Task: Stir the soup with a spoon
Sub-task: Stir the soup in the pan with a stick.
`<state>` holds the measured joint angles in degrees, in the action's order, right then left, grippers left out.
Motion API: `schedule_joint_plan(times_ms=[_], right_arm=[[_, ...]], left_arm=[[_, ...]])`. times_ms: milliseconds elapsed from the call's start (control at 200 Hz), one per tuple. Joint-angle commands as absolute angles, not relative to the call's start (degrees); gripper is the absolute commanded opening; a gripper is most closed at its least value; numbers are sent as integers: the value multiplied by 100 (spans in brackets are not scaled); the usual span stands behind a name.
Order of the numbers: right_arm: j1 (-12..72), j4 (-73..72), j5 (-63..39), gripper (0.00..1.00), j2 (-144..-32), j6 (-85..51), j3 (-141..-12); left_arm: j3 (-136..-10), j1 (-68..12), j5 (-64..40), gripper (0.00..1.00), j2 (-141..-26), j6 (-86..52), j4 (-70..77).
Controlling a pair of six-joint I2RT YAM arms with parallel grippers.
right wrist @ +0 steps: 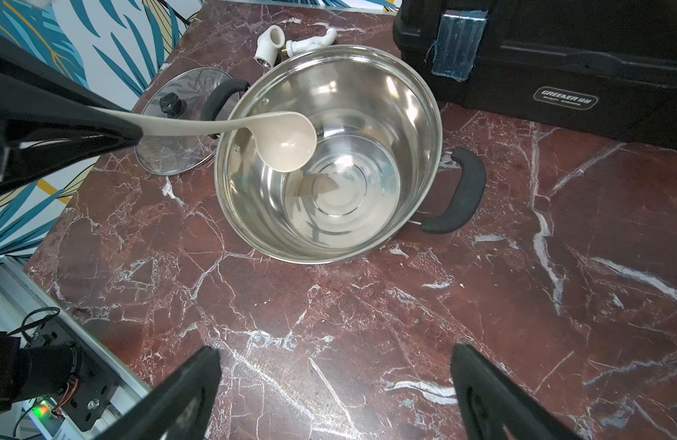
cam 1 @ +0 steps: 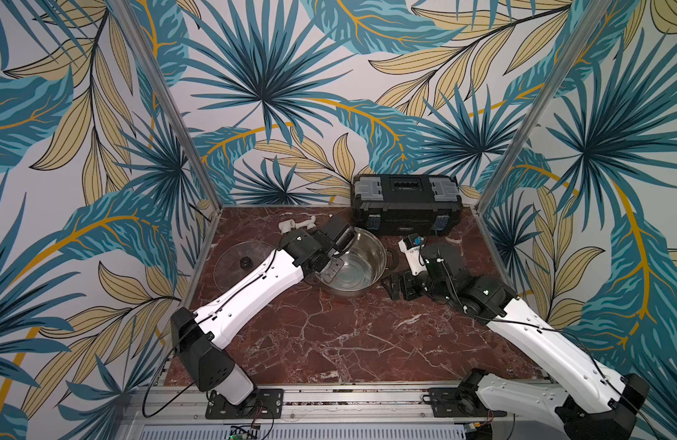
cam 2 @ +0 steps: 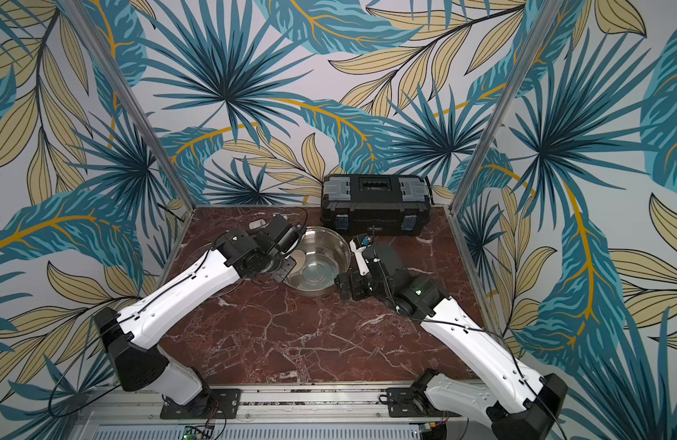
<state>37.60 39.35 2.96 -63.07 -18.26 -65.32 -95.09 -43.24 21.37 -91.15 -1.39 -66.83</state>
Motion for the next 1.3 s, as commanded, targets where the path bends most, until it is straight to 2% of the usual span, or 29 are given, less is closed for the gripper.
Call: schedule_joint_plan(times_ms=[0,185,316,661,837,957,1147,1297], right_arm=[[3790,3985,290,99,-6247,-1870,-6396],[3792,4003,335,99,-6249,-1832,-6411],[3788,4017,336,100,-6290,-1807,-6425],[3794,3970,300,100,-6320,-1791,-6459],[3793,3911,240,99,-6356,-1820,-6460],[3796,3890,207,100,-6369,-1842,-6459],[3789,3872,185,99,-6390,-1854,-6457],[3793,3893,197,100,-6365,-1859,-6451]], left_arm=[[-9867,-4329,2433,0,-9250,0,-6186],[-9835,-4559,2224,0,-9367,3,-5485],[-9851,-4612,1644,0,-9413,-126,-5222],[-9811,-4636,651,0,-9235,-431,-6036],[-9655,-4634,817,0,-8919,-371,-6553],[-9636,-4635,1303,0,-8859,-270,-6919],[-9754,-4613,2197,0,-9053,-52,-7093],[-10173,-4614,2408,0,-9364,109,-7028]])
